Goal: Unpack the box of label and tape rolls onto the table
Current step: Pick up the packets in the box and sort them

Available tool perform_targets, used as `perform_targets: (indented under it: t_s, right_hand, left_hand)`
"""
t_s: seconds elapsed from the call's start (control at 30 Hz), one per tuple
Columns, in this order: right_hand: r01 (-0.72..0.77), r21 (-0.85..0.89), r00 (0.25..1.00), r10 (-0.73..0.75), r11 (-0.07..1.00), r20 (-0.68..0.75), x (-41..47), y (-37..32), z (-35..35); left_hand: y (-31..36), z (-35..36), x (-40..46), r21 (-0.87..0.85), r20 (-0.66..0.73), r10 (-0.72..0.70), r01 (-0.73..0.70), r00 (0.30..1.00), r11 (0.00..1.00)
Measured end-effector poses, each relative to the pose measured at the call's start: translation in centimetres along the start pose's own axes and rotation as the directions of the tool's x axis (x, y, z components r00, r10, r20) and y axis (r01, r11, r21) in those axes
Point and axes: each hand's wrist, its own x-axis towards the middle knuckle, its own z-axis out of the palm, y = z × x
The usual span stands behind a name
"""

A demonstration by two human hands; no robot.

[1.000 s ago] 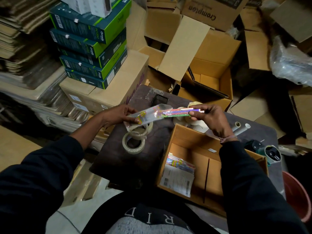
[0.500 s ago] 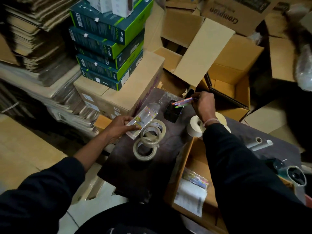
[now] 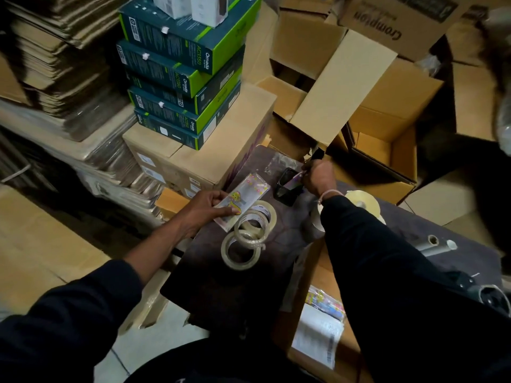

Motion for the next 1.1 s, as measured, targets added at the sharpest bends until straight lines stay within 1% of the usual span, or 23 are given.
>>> perform_targets:
  t_s: [0.1, 0.2, 0.33, 0.37, 0.43, 0.47, 0.5, 0.57, 0.63, 0.67, 0.8, 0.93, 1.0, 1.1]
  right_hand:
    - [0.006, 0.095, 1.0, -0.005, 0.995, -0.009, 0.3, 1.0, 0.0]
    - [-0.056, 0.237, 0.998, 0.062, 0.97, -0.017, -0.4, 2.0, -0.6]
    - [-0.082, 0.368, 0.99, 0.118, 0.926, -0.078, -3.0, 2.8, -2.5]
    - [-0.08, 0.428, 0.988, 0.127, 0.9, -0.083, -3.8, 2.9, -3.1]
    - [-0.083, 0.575, 0.986, 0.149, 0.814, -0.069, -5.8, 2.7, -4.4]
    - [-0.097, 0.642, 0.988, 0.152, 0.76, -0.03, -7.1, 2.3, -5.4]
    - [-0.104, 0.697, 0.991, 0.131, 0.709, 0.015, -8.5, 2.0, -6.4]
    - [-0.089, 0.763, 0.995, 0.029, 0.64, 0.092, -11.3, 1.2, -8.5]
    - [-0.057, 0.772, 0.991, -0.06, 0.633, 0.122, -13.4, 1.0, -10.1]
    - [-0.035, 0.771, 0.99, -0.083, 0.636, 0.114, -14.2, 1.1, -10.5]
    - [0.051, 0.761, 0.992, -0.121, 0.647, 0.037, -15.8, 2.4, -11.3]
    - [0.073, 0.734, 0.996, -0.092, 0.675, -0.015, -17.5, 4.5, -12.8]
    - [0.038, 0.736, 0.999, -0.046, 0.676, -0.01, -18.6, 6.0, -14.0]
    - [-0.056, 0.782, 0.998, 0.035, 0.621, 0.044, -20.3, 9.5, -15.0]
  left_hand:
    - [-0.1, 0.3, 0.3, -0.005, 0.003, 0.009, -0.009, 1.0, 1.0]
    - [0.2, 0.8, 0.2, -0.002, 0.02, 0.033, -0.033, 0.999, 0.999]
    - [0.8, 1.6, 0.1, 0.02, 0.049, 0.069, -0.07, 0.996, 0.997]
    - [1.0, 1.9, 0.1, 0.025, 0.058, 0.078, -0.08, 0.995, 0.997]
    - [1.6, 2.7, 0.0, 0.025, 0.074, 0.094, -0.096, 0.993, 0.995]
    - [2.0, 3.1, -0.2, 0.035, 0.084, 0.108, -0.112, 0.991, 0.993]
    - [2.4, 3.6, -0.3, 0.051, 0.101, 0.128, -0.133, 0.987, 0.99]
    - [3.2, 4.6, -0.4, 0.078, 0.133, 0.155, -0.166, 0.979, 0.983]
    - [3.9, 5.6, -0.5, 0.081, 0.153, 0.177, -0.191, 0.972, 0.978]
    - [4.4, 6.2, -0.7, 0.081, 0.163, 0.183, -0.198, 0.97, 0.977]
    - [6.0, 8.6, -0.9, 0.115, 0.235, 0.248, -0.28, 0.94, 0.953]
    - [7.8, 10.8, -1.3, 0.14, 0.271, 0.288, -0.334, 0.918, 0.932]
    - [8.8, 11.9, -1.4, 0.121, 0.273, 0.312, -0.355, 0.91, 0.927]
    - [10.0, 13.7, -1.6, 0.054, 0.247, 0.347, -0.371, 0.905, 0.927]
